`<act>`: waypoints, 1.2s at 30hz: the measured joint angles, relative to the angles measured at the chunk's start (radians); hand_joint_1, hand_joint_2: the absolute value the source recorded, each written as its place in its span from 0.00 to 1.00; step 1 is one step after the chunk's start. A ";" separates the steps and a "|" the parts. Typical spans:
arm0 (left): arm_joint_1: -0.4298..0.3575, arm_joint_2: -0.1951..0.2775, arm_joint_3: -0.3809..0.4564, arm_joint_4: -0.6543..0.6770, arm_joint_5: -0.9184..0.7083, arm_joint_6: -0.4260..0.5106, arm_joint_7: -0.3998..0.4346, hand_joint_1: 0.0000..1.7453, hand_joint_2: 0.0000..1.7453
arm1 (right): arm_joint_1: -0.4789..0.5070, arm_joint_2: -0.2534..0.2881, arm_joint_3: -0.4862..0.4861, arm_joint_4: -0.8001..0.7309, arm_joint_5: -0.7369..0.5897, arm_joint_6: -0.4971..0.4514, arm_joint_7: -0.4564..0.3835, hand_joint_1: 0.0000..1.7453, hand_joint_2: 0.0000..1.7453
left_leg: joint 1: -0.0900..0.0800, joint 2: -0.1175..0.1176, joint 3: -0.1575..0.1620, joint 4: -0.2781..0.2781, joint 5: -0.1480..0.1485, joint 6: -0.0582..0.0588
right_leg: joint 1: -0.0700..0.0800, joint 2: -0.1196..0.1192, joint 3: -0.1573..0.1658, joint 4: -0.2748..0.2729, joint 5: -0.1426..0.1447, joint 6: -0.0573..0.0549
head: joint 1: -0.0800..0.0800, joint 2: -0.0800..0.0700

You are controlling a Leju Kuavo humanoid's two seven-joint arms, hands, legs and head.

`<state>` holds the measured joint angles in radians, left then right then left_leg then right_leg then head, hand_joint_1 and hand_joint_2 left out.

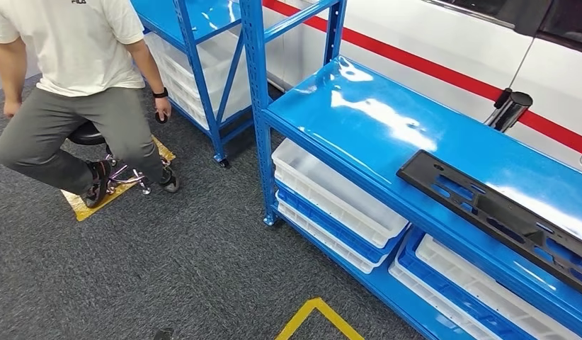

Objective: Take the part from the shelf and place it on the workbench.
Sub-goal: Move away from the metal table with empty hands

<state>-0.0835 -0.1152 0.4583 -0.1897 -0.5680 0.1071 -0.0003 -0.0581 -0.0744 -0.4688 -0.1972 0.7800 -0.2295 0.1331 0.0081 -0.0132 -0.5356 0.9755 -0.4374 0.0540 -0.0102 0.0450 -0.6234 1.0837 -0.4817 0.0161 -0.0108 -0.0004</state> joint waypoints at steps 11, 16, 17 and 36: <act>-0.004 0.001 0.000 0.000 -0.009 0.000 -0.004 0.00 0.00 | -0.006 0.001 -0.001 -0.001 0.008 0.000 -0.006 0.00 1.00 | -0.004 0.136 -0.004 0.014 -0.011 -0.043 | -0.016 -0.101 0.075 -0.108 0.028 0.017 | 0.000 0.000; -0.007 0.003 0.000 0.000 -0.012 0.000 -0.004 0.00 0.00 | -0.003 0.003 -0.002 -0.001 0.008 -0.001 -0.005 0.00 1.00 | 0.013 0.043 -0.063 0.183 -0.128 -0.067 | -0.021 -0.043 0.075 -0.108 0.042 -0.020 | -0.006 0.000; -0.005 0.003 0.000 0.000 -0.013 -0.001 -0.004 0.00 0.00 | -0.004 0.003 -0.002 -0.001 0.008 -0.001 -0.005 0.00 1.00 | 0.013 0.027 -0.092 0.249 -0.160 -0.067 | -0.017 -0.030 0.072 -0.108 0.044 -0.023 | -0.007 0.000; -0.003 0.003 0.001 0.000 -0.018 -0.004 -0.002 0.00 0.00 | 0.001 0.011 -0.018 0.000 0.009 -0.003 0.004 0.00 0.00 | 0.005 0.076 0.008 -0.022 0.009 -0.003 | -0.026 -0.050 -0.040 0.087 -0.017 0.031 | 0.004 0.000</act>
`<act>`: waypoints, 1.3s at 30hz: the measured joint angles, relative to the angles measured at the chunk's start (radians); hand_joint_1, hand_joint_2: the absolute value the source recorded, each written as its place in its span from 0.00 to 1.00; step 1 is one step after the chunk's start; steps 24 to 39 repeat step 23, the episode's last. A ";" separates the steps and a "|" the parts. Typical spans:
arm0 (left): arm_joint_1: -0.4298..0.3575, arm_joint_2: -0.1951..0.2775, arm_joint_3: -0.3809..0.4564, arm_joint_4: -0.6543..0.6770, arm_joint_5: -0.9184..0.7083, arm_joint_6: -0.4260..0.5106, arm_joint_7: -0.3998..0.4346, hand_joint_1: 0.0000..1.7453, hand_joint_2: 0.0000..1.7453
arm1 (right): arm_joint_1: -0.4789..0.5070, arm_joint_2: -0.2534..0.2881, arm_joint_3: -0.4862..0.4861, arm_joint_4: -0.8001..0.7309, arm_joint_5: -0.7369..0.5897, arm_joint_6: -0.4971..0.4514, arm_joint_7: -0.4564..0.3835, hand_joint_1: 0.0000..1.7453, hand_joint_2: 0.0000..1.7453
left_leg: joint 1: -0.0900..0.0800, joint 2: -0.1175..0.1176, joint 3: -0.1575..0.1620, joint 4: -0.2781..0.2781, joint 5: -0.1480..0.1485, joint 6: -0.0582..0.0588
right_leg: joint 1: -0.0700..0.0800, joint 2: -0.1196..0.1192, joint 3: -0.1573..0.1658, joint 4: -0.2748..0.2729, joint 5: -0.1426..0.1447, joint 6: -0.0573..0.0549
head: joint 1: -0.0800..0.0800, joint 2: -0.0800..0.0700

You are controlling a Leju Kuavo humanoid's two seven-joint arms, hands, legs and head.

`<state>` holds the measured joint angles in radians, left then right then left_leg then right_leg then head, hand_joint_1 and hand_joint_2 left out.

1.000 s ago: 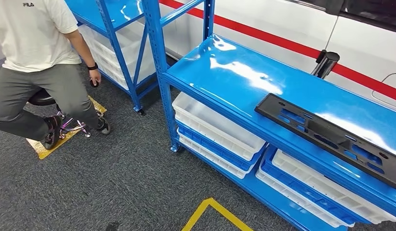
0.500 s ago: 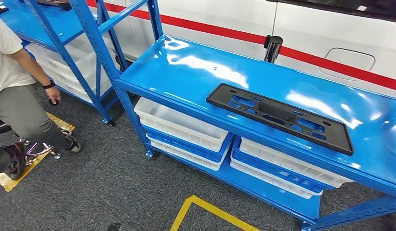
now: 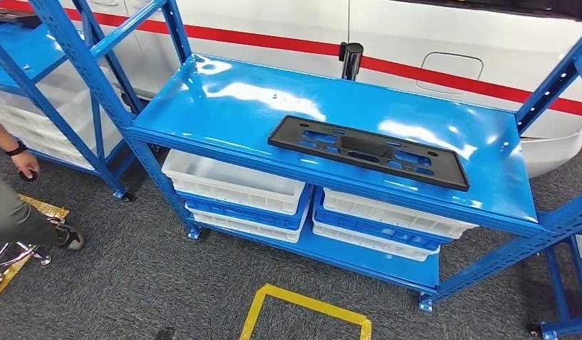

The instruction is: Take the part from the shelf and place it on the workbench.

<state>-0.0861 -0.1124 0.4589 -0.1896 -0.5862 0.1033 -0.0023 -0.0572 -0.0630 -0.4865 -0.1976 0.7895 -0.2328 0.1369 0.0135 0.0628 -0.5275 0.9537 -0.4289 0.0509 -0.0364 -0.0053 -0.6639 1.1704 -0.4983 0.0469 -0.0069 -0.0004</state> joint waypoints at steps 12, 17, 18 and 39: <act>0.000 0.001 0.000 0.000 -0.002 0.000 0.002 0.00 0.00 | -0.001 0.002 -0.002 -0.002 -0.002 0.000 0.002 0.00 0.00 | 0.016 -0.054 -0.119 0.314 -0.194 -0.064 | 0.003 0.030 0.091 -0.188 0.071 -0.050 | -0.011 0.000; 0.000 0.004 0.000 0.000 -0.002 0.000 0.002 0.00 0.00 | 0.002 0.006 -0.002 -0.002 -0.001 0.000 0.003 0.00 0.75 | -0.002 -0.093 -0.052 0.180 -0.093 -0.009 | 0.023 0.090 0.087 -0.188 0.083 -0.061 | -0.010 0.000; -0.001 0.006 0.000 0.000 -0.003 0.000 0.002 0.00 0.00 | 0.002 0.008 -0.002 -0.002 -0.001 -0.002 0.004 0.00 1.00 | -0.011 -0.107 -0.024 0.121 -0.071 0.007 | 0.026 0.098 0.085 -0.187 0.085 -0.060 | -0.010 0.000; -0.006 0.006 -0.001 -0.001 -0.010 0.001 0.003 0.00 0.00 | 0.007 0.012 -0.007 -0.002 0.002 -0.016 0.008 0.00 1.00 | -0.026 -0.103 0.002 0.044 -0.039 0.029 | 0.039 0.111 0.069 -0.185 0.096 -0.043 | -0.011 0.000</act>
